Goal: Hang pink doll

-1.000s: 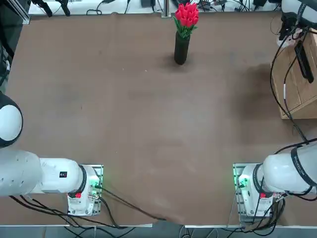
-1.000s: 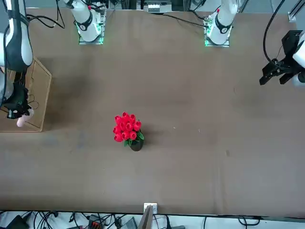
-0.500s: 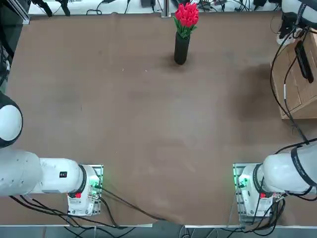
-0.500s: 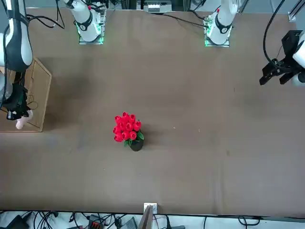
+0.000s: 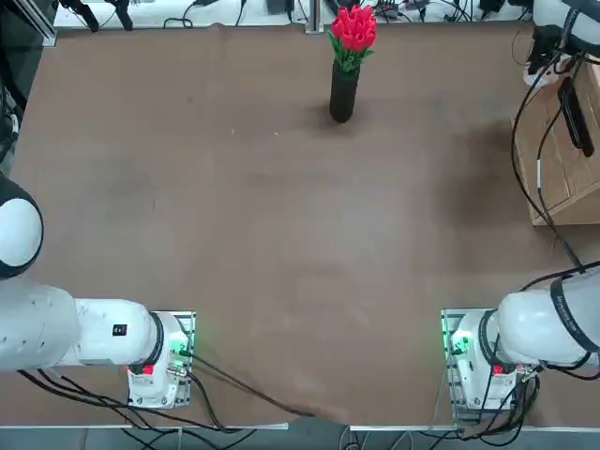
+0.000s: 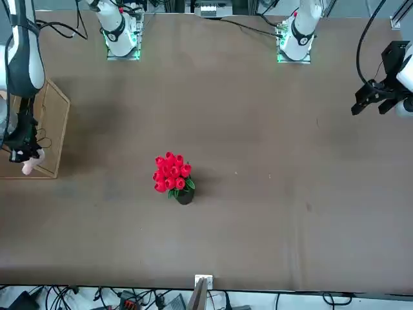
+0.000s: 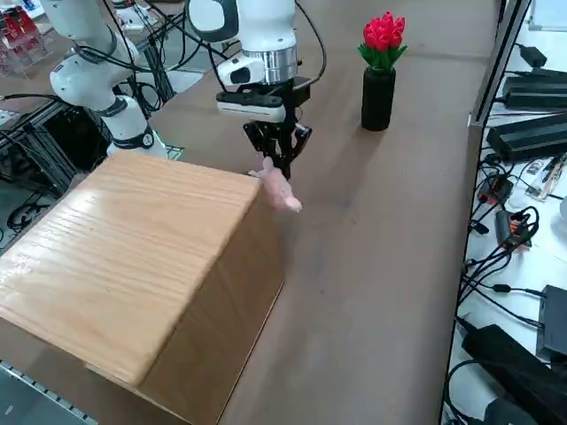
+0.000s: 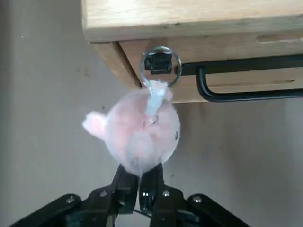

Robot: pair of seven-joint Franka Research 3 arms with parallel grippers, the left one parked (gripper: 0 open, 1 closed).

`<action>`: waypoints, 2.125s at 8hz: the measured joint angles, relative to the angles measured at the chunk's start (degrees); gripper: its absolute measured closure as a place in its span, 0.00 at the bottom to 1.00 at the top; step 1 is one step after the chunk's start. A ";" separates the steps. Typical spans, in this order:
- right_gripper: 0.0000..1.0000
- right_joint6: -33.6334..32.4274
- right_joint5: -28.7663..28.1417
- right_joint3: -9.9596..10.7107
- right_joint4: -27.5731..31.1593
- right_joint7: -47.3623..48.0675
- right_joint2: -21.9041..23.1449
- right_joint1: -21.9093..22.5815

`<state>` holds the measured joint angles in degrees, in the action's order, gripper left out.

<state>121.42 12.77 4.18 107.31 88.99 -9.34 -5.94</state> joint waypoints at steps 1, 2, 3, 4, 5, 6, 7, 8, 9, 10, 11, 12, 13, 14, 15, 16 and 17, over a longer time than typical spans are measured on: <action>0.92 0.05 0.00 0.00 0.09 -0.01 0.00 -0.07; 0.90 0.07 0.00 0.00 0.18 -0.01 -0.01 -0.14; 0.89 0.08 0.00 0.00 0.30 -0.05 -0.02 -0.22; 0.75 0.23 0.00 0.00 0.42 -0.39 -0.04 -0.37; 0.57 0.51 0.00 0.00 0.46 -1.27 -0.05 -0.57; 0.40 0.66 0.00 0.00 0.46 -1.93 -0.05 -0.66; 0.22 0.87 -0.01 -0.10 0.44 -2.17 0.00 -0.66; 0.05 1.14 -0.25 -0.44 0.10 -2.20 0.18 -0.61; 0.00 0.58 -2.12 -0.96 -1.18 -2.26 0.57 -0.51; 0.00 -2.44 -4.94 -1.70 -3.62 -3.28 1.19 -0.42; 0.00 -7.64 -6.73 -2.26 -7.13 -7.05 1.87 -0.26; 0.00 -12.24 -7.48 -2.49 -10.38 -13.79 2.45 0.09; 0.00 -15.83 -7.91 -2.73 -13.13 -22.65 2.76 0.61; 0.00 -19.12 -8.08 -3.14 -15.25 -31.99 2.84 1.28; 0.00 -22.55 -8.10 -3.86 -17.01 -41.20 2.84 1.90; 0.00 -26.96 -8.27 -4.64 -18.79 -50.90 2.83 2.43; 0.00 -31.05 -9.92 -5.25 -20.51 -60.65 2.82 2.71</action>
<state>90.37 2.85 -1.08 86.81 28.34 -6.52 -3.23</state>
